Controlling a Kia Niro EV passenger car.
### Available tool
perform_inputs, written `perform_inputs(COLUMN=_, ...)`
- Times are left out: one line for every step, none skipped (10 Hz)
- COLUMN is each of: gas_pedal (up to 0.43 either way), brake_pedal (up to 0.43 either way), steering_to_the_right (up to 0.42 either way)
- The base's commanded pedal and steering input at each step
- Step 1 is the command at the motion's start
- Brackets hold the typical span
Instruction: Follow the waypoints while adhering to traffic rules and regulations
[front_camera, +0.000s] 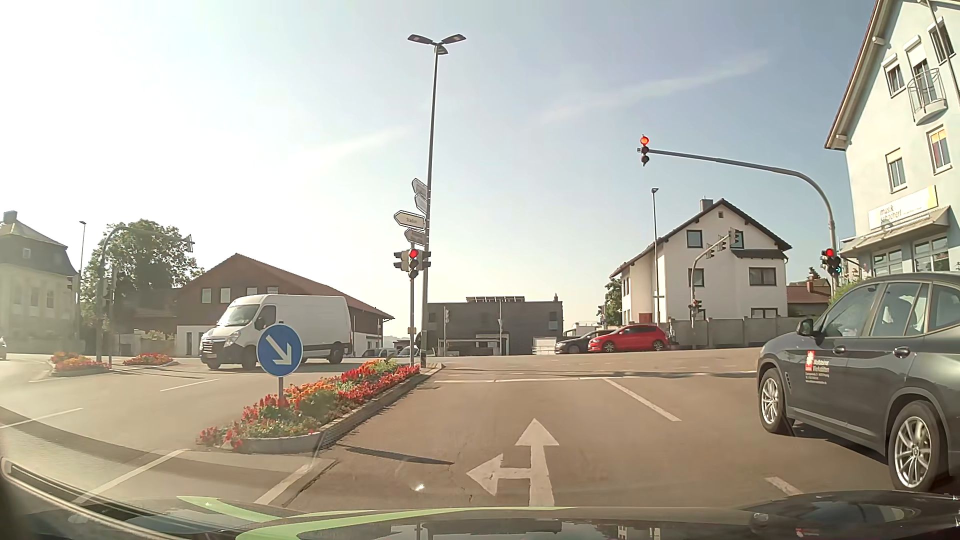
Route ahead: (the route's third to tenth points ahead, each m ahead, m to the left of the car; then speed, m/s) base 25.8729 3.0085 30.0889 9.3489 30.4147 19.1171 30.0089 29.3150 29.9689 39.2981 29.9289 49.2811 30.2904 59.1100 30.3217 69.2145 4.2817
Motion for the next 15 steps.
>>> perform_inputs(gas_pedal=0.0, brake_pedal=0.0, steering_to_the_right=0.004)
perform_inputs(gas_pedal=0.0, brake_pedal=0.0, steering_to_the_right=0.004)
perform_inputs(gas_pedal=0.0, brake_pedal=0.0, steering_to_the_right=0.003)
perform_inputs(gas_pedal=0.0, brake_pedal=0.0, steering_to_the_right=0.003)
perform_inputs(gas_pedal=0.0, brake_pedal=0.0, steering_to_the_right=0.002)
perform_inputs(gas_pedal=0.0, brake_pedal=0.0, steering_to_the_right=0.001)
perform_inputs(gas_pedal=0.0, brake_pedal=0.0, steering_to_the_right=0.001)
perform_inputs(gas_pedal=0.0, brake_pedal=0.0, steering_to_the_right=0.001)
perform_inputs(gas_pedal=0.0, brake_pedal=0.0, steering_to_the_right=0.0)
perform_inputs(gas_pedal=0.0, brake_pedal=0.0, steering_to_the_right=0.0)
perform_inputs(gas_pedal=0.0, brake_pedal=0.0, steering_to_the_right=0.0)
perform_inputs(gas_pedal=0.0, brake_pedal=0.0, steering_to_the_right=0.0)
perform_inputs(gas_pedal=0.0, brake_pedal=0.0, steering_to_the_right=0.0)
perform_inputs(gas_pedal=0.0, brake_pedal=0.0, steering_to_the_right=0.0)
perform_inputs(gas_pedal=0.0, brake_pedal=0.0, steering_to_the_right=0.0)
